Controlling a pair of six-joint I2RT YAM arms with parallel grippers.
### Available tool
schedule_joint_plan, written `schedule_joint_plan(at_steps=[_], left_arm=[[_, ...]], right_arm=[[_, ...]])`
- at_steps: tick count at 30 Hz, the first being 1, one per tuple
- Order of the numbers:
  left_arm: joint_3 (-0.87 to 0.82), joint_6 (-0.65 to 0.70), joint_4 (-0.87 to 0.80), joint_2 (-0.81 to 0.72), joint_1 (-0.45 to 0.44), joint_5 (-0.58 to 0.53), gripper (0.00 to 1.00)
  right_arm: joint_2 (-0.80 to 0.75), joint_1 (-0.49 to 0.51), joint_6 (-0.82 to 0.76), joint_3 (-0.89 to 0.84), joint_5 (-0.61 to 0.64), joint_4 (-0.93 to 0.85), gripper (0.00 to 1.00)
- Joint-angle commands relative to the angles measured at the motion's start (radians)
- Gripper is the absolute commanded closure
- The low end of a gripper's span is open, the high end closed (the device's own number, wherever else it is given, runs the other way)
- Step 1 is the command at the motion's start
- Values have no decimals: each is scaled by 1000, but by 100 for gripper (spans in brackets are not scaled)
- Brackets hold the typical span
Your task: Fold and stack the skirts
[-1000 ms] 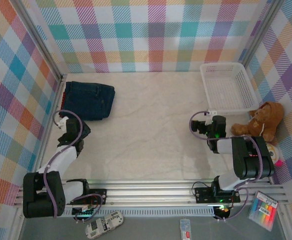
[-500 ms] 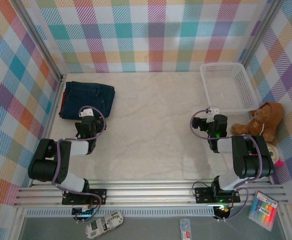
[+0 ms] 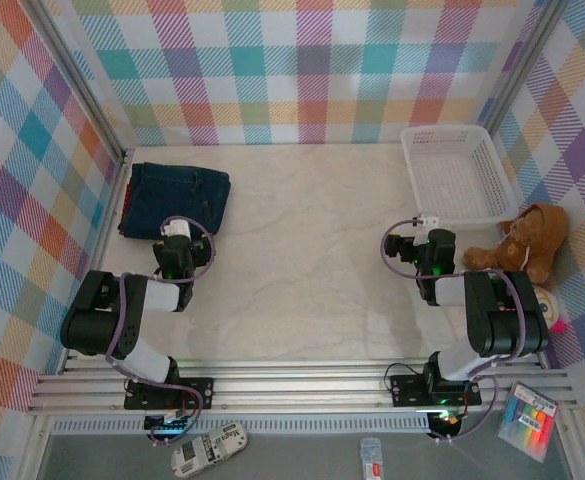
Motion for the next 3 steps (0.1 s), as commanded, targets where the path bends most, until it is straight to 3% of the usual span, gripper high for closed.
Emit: schedule_joint_plan(at_steps=[1, 3], left_arm=[[8, 0, 42, -1, 7, -11, 0], [9, -1, 42, -1, 6, -10, 0]], right_arm=[[-1, -5, 3, 17, -4, 36, 1], [-2, -5, 3, 15, -4, 39, 1]])
